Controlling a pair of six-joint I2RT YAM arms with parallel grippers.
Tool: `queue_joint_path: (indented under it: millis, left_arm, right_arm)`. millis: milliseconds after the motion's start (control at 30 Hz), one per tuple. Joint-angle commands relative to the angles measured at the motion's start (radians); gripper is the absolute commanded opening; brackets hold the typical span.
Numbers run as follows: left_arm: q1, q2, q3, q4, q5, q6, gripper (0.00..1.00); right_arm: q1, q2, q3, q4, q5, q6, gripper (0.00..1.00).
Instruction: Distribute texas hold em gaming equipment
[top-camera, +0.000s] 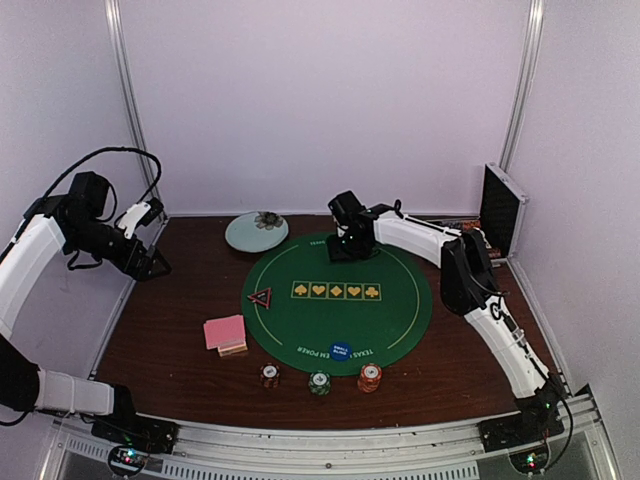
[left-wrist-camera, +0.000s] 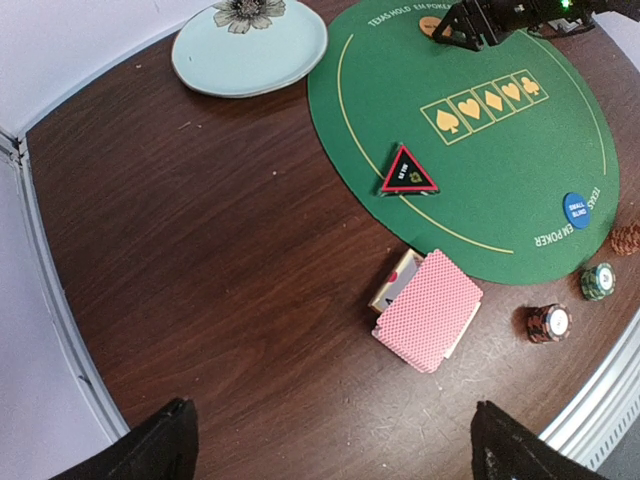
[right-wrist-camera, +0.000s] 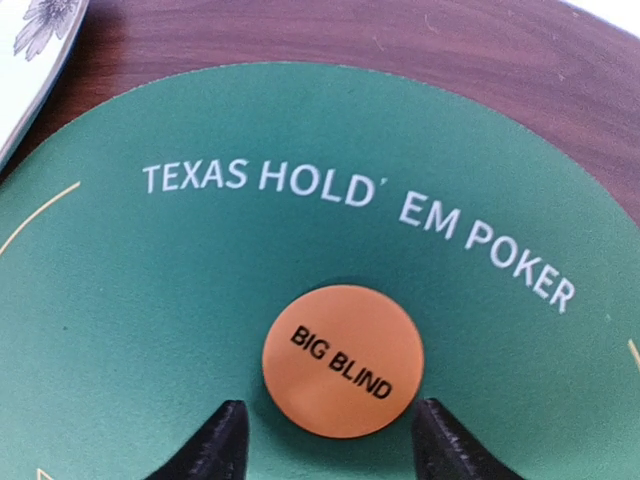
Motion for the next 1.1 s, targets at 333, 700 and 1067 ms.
queue_joint_path:
  millis: [333, 700, 1067]
  left_arm:
    - [0.007, -0.015, 0.023, -0.030, -0.013, 0.011, 0.98]
    - [0.007, -0.029, 0.045, -0.065, -0.019, 0.012, 0.98]
    - [0.007, -0.032, 0.069, -0.073, -0.001, -0.001, 0.98]
  right_arm:
    - [0.191, -0.498, -0.561, 0.059, -0.054, -0.095, 0.68]
    - [0.392, -0.683, -0.905, -0.018, -0.040, -0.094, 0.61]
    - [0.427, -0.584, -0.846, -0.035, -0.005, -0.122, 0.59]
